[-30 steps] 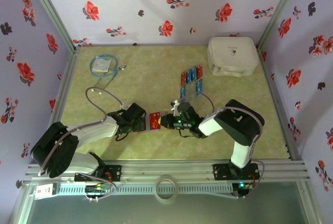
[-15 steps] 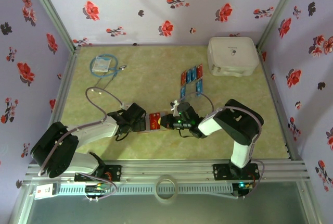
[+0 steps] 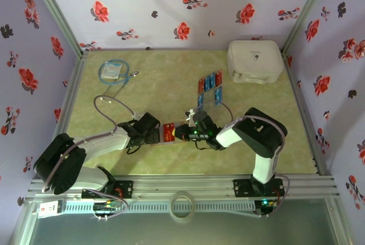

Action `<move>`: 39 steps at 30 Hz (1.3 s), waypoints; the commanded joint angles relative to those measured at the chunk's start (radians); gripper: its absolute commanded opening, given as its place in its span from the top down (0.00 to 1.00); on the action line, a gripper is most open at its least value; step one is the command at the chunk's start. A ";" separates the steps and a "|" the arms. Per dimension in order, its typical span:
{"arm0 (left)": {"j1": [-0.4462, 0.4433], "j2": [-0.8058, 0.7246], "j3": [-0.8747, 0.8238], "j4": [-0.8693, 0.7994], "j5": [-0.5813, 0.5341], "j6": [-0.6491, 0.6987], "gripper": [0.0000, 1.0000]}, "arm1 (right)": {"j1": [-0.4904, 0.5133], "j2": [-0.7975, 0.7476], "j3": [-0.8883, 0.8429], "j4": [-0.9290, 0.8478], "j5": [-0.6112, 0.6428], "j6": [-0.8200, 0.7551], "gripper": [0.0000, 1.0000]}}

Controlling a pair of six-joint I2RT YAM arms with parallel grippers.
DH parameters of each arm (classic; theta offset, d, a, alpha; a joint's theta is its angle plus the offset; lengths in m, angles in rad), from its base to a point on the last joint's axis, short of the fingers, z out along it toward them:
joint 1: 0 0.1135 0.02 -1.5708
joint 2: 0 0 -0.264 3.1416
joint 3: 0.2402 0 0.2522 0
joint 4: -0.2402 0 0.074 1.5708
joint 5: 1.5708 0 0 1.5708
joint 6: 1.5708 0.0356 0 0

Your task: Put the credit cards into the card holder

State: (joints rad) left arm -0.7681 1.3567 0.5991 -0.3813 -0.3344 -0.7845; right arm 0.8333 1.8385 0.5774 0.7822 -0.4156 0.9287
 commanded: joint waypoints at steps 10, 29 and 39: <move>-0.007 0.012 -0.023 -0.024 -0.038 -0.017 0.00 | 0.010 0.041 0.037 -0.127 -0.013 -0.007 1.00; 0.062 -0.096 0.036 -0.107 -0.037 -0.010 0.00 | 0.011 -0.086 0.152 -0.444 0.011 -0.130 0.49; 0.148 -0.154 -0.007 -0.170 -0.020 0.001 0.00 | 0.011 -0.146 0.333 -0.778 0.102 -0.262 0.51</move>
State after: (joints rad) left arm -0.6361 1.2087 0.6067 -0.4988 -0.3408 -0.7864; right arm 0.8398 1.7218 0.8566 0.1593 -0.3771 0.7345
